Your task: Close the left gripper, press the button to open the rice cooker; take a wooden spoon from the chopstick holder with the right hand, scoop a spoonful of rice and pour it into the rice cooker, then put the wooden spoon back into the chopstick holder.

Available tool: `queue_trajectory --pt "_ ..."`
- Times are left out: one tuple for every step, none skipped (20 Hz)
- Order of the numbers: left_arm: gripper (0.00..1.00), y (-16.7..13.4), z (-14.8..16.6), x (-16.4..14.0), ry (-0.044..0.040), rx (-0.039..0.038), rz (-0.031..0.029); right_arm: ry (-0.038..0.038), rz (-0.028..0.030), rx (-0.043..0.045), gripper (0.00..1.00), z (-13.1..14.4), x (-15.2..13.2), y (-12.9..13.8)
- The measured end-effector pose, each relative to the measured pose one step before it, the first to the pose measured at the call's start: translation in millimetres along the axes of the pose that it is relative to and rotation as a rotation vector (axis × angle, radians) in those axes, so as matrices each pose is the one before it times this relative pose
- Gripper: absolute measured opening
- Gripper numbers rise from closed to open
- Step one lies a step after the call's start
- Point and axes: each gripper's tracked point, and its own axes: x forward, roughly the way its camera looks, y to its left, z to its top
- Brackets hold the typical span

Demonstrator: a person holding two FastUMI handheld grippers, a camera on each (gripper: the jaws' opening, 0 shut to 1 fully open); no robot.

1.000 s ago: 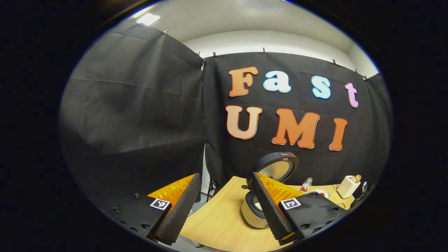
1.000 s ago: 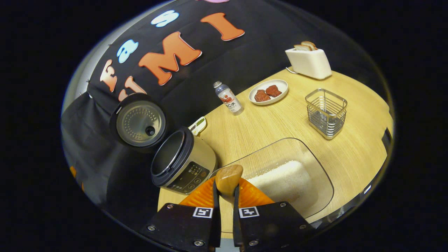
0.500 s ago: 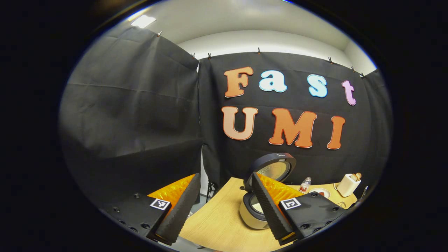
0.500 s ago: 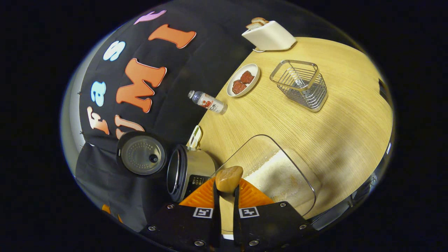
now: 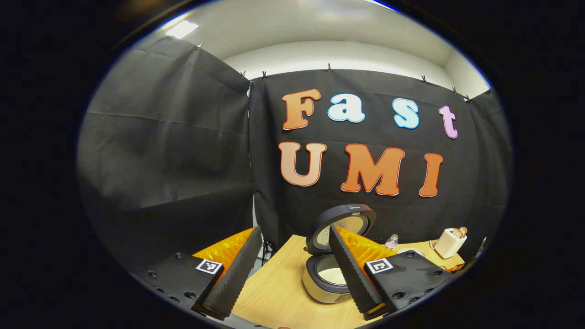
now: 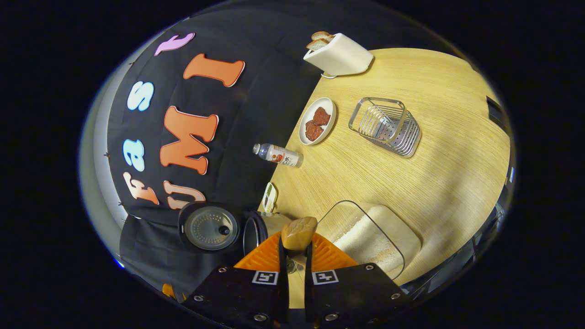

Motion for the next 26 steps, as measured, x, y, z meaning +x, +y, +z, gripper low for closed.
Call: queue_trajectory --pt "1.00 -2.27 0.90 2.08 -0.00138 0.00084 -0.00401 -0.00797 0.00224 0.00503 0.13 2.95 -1.92 1.37" --pt "1.00 -2.78 -0.29 1.94 -0.00092 0.00152 -0.00374 -0.01088 0.00315 0.00369 0.13 4.06 -1.30 2.51" --pt "1.00 -2.09 0.39 1.53 -0.00108 0.00225 -0.00319 -0.00492 0.00426 0.00490 0.13 1.42 -0.56 4.10" --pt "1.00 -1.64 0.17 2.00 0.00017 0.00256 -0.00327 0.00158 0.00764 0.00804 0.13 2.52 0.51 5.17" --pt "1.00 -1.34 0.19 2.32 0.00076 0.00045 -0.00344 -0.00159 0.01119 0.00979 0.13 2.80 -1.45 6.01" --pt "1.00 -2.77 -2.87 2.31 0.00101 -0.00090 -0.00469 -0.00350 0.01017 0.00824 0.13 1.61 -0.65 5.87" --pt "1.00 -1.93 0.20 1.91 0.00033 -0.00192 -0.00298 -0.00268 0.00811 0.00498 0.13 1.30 -0.93 6.98" --pt "1.00 -0.31 -0.43 1.95 0.00043 -0.00152 -0.00319 -0.00189 0.01073 -0.00072 0.13 1.08 0.24 6.90" --pt "1.00 -0.25 0.67 1.36 -0.00001 -0.00099 -0.00187 -0.00464 0.01029 -0.00311 0.13 0.39 -0.02 8.13" --pt "1.00 -0.54 -0.43 3.06 -0.00031 -0.00016 -0.00130 -0.00039 0.00787 -0.00830 0.13 0.93 0.39 8.08" --pt "1.00 -0.05 -0.53 1.81 0.00048 0.00104 -0.00124 -0.00049 0.00854 -0.00368 0.13 0.24 -0.09 7.56" --pt "1.00 0.39 -1.24 1.70 0.00060 0.00148 -0.00171 -0.00067 0.00990 -0.00005 0.13 1.12 1.04 8.38" --pt "1.00 0.27 -0.07 1.36 -0.00136 0.00013 -0.00349 0.00298 0.01032 0.00311 0.13 -0.83 1.04 7.48" --pt "1.00 0.69 1.85 1.57 -0.00142 -0.00104 -0.00145 0.00407 0.01005 0.00191 0.13 -0.52 2.76 7.57" --pt "1.00 1.03 0.62 0.56 0.00076 -0.00044 -0.00177 0.00140 0.00983 0.00305 0.13 -0.78 2.02 7.96" --pt "1.00 1.65 -1.82 1.11 0.00271 0.00142 0.00105 0.00429 0.00689 0.00023 0.13 -1.91 2.82 6.83" --pt "1.00 2.52 -0.99 0.43 0.00186 0.00264 0.00211 0.00530 0.00719 -0.00110 0.13 -1.56 2.62 7.64" --pt "1.00 2.49 -0.95 -0.27 0.00175 0.00079 0.00373 0.00693 0.00900 -0.00498 0.13 -2.38 3.69 8.33" --pt "1.00 1.59 -1.41 0.29 0.00303 -0.00304 0.00224 0.00500 0.00765 -0.00208 0.13 -2.24 2.66 8.09" --pt "1.00 0.14 -1.41 0.38 0.00325 -0.00593 -0.00296 0.00745 0.00868 -0.00446 0.13 -1.29 4.34 7.87" --pt "1.00 -0.03 -1.64 1.10 0.00501 -0.00432 -0.00623 0.00585 0.00742 -0.00141 0.13 -0.93 3.90 8.69" --pt "1.00 -0.29 -4.48 0.02 0.00936 0.00045 -0.00610 0.00102 0.00705 -0.00373 0.13 -0.50 4.01 8.07" --pt "1.00 0.53 -5.29 -0.58 0.01596 0.00854 -0.00286 0.00375 0.00917 -0.00823 0.13 -2.55 4.42 8.97" --pt "1.00 3.02 -5.46 -0.18 0.01309 0.00825 0.00200 -0.00196 0.00696 -0.00337 0.13 0.54 5.22 6.81" --pt "1.00 0.47 -1.78 0.08 0.00325 0.00127 -0.00531 -0.00936 0.00371 -0.00229 0.13 3.35 4.85 8.39" --pt "0.98 -1.31 1.16 0.02 0.00207 -0.00326 -0.00829 -0.01204 0.00146 -0.00283 0.13 3.76 5.23 5.49"
